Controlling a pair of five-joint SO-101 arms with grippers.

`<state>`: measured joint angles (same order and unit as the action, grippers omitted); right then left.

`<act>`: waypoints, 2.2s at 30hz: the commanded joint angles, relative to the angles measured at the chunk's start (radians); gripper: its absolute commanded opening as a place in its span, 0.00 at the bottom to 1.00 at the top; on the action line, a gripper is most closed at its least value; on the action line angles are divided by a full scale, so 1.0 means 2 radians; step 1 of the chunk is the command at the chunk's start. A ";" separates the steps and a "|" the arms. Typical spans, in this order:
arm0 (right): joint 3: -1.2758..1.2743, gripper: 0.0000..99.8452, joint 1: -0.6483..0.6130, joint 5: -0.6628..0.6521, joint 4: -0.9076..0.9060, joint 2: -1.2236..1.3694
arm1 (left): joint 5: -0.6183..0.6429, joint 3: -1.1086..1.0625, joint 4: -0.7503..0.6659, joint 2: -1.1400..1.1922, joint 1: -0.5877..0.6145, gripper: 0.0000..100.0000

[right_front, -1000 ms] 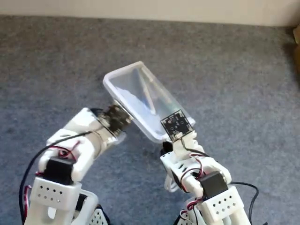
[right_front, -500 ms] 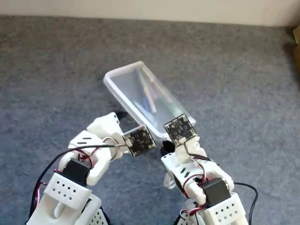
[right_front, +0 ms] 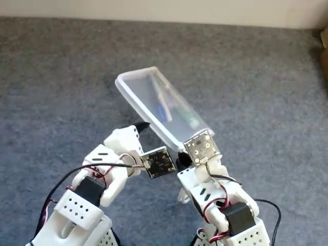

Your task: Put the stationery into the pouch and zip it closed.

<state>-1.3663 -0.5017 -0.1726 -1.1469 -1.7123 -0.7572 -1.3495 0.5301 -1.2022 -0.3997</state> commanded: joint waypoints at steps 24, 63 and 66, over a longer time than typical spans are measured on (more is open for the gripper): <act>0.008 0.00 -0.066 -0.038 -0.052 -0.062 | -0.035 -0.022 -0.077 -0.003 -0.043 0.27; 0.068 0.00 -0.112 -0.006 -0.052 -0.062 | -0.035 -0.076 -0.078 -0.004 -0.054 0.14; 0.069 0.00 -0.108 -0.006 -0.052 -0.063 | -0.035 -0.076 -0.078 -0.004 -0.054 0.08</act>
<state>-1.3111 -0.7150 -0.1941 -1.2497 -1.8167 -0.8216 -1.5106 0.3905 -1.2022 -0.4994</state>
